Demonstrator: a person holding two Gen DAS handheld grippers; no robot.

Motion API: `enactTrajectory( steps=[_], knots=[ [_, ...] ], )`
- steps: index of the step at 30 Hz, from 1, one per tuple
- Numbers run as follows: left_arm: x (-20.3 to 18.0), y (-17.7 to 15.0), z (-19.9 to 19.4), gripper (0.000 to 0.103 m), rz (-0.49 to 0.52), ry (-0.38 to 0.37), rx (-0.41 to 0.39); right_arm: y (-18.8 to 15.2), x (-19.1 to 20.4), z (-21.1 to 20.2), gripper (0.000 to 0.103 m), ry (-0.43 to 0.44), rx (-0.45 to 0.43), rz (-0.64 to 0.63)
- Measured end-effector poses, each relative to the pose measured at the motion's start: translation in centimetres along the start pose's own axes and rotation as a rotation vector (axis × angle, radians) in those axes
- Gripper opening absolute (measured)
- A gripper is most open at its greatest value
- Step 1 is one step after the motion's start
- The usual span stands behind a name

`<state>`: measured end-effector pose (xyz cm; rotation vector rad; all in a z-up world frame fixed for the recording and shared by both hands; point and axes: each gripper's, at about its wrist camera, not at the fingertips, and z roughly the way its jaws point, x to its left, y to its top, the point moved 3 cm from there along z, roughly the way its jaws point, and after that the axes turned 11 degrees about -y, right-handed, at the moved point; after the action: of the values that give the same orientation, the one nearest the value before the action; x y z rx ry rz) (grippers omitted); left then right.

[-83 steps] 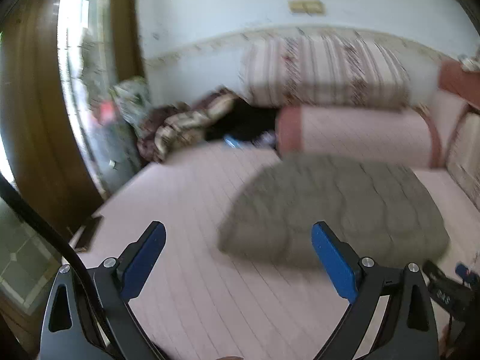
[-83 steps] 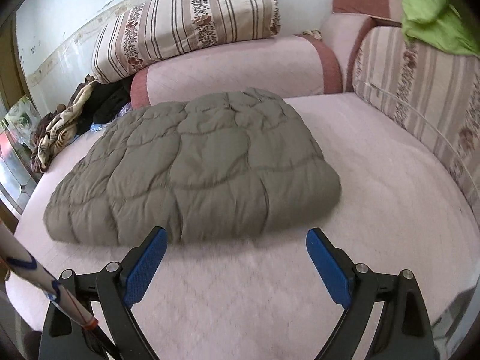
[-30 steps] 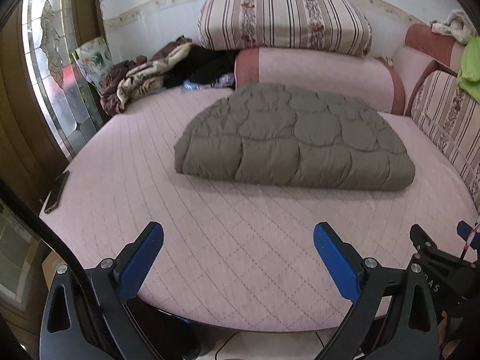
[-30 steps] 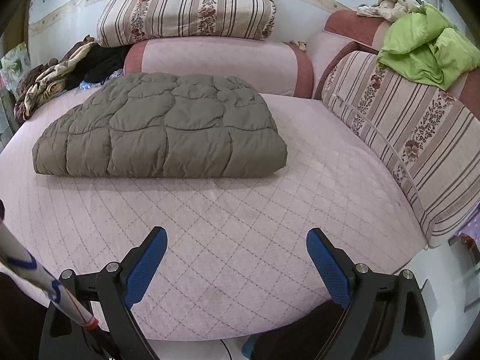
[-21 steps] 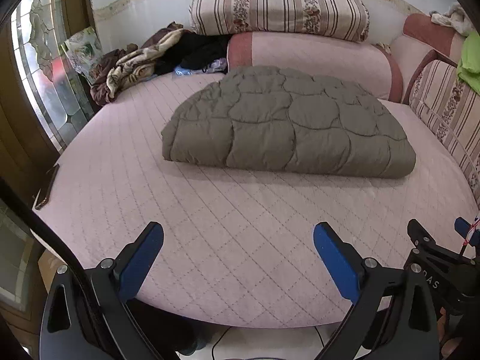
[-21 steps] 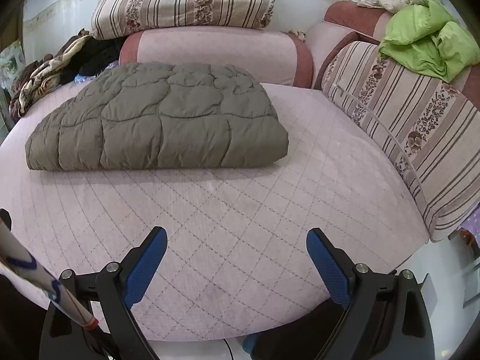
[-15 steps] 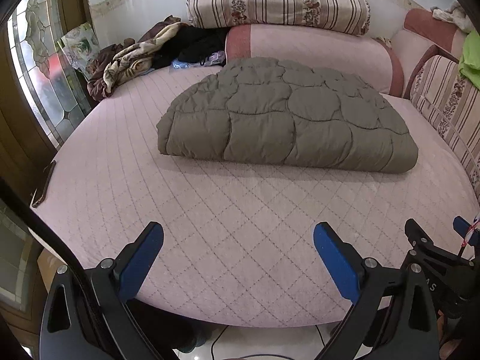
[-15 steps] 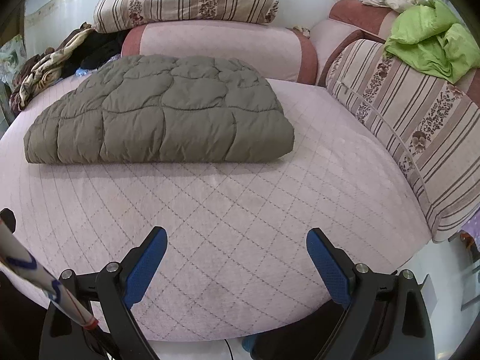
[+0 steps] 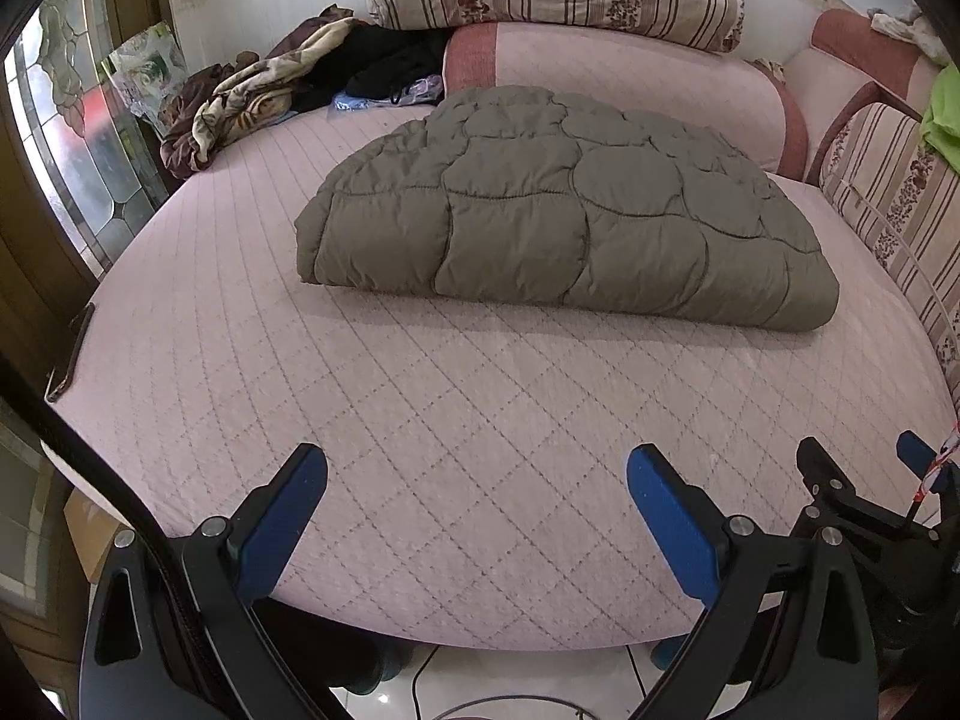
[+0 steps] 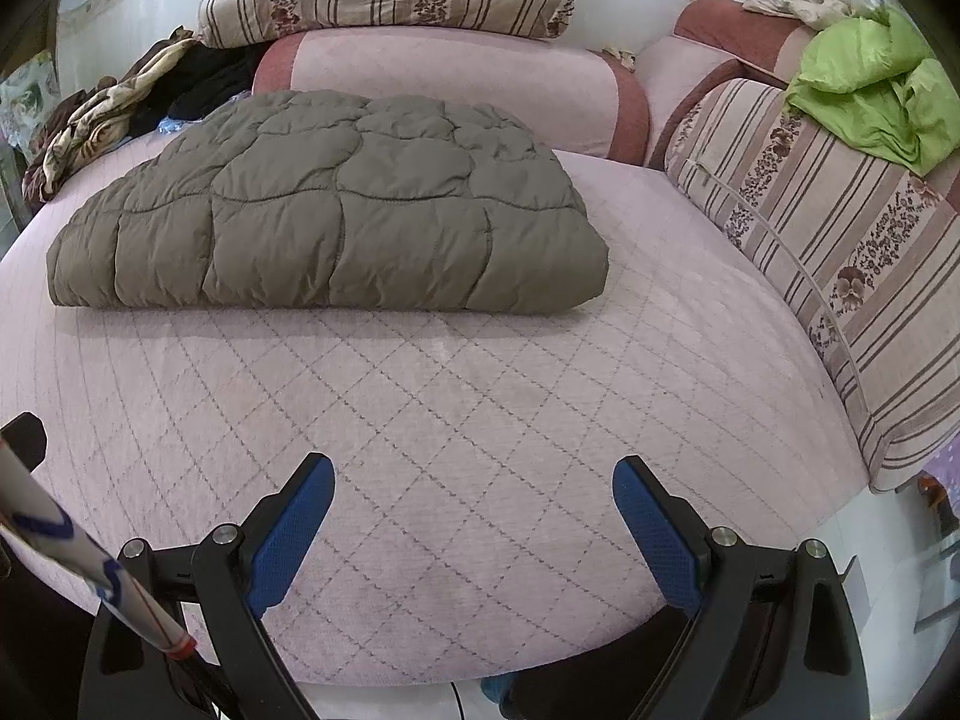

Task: Fold large clothes

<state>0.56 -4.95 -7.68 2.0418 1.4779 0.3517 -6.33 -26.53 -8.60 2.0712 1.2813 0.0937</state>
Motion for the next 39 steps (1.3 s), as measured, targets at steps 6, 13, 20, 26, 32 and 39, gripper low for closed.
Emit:
enactTrajectory(
  steps=[6, 13, 20, 26, 32, 39],
  knots=[
    [0.2, 0.0, 0.2, 0.1, -0.012, 0.0, 0.009, -0.1, 0.0, -0.1, 0.096, -0.002, -0.002, 0.005],
    [0.3, 0.0, 0.4, 0.1, -0.017, -0.01, 0.016, 0.1, -0.1, -0.7, 0.096, 0.008, -0.034, 0.022],
    [0.0, 0.1, 0.1, 0.1, -0.023, -0.032, 0.0, 0.3, -0.4, -1.1, 0.096, 0.003, -0.054, 0.034],
    [-0.3, 0.3, -0.9, 0.1, -0.025, -0.058, -0.036, 0.3, -0.5, -1.3, 0.096, 0.005, -0.062, 0.036],
    [-0.4, 0.2, -1.5, 0.1, -0.027, -0.058, -0.043, 0.2, -0.5, -1.9, 0.096, 0.005, -0.076, 0.033],
    [-0.6, 0.1, -2.1, 0.1, -0.022, -0.053, -0.057, 0.2, -1.0, -2.6, 0.096, 0.006, -0.092, 0.05]
  ],
)
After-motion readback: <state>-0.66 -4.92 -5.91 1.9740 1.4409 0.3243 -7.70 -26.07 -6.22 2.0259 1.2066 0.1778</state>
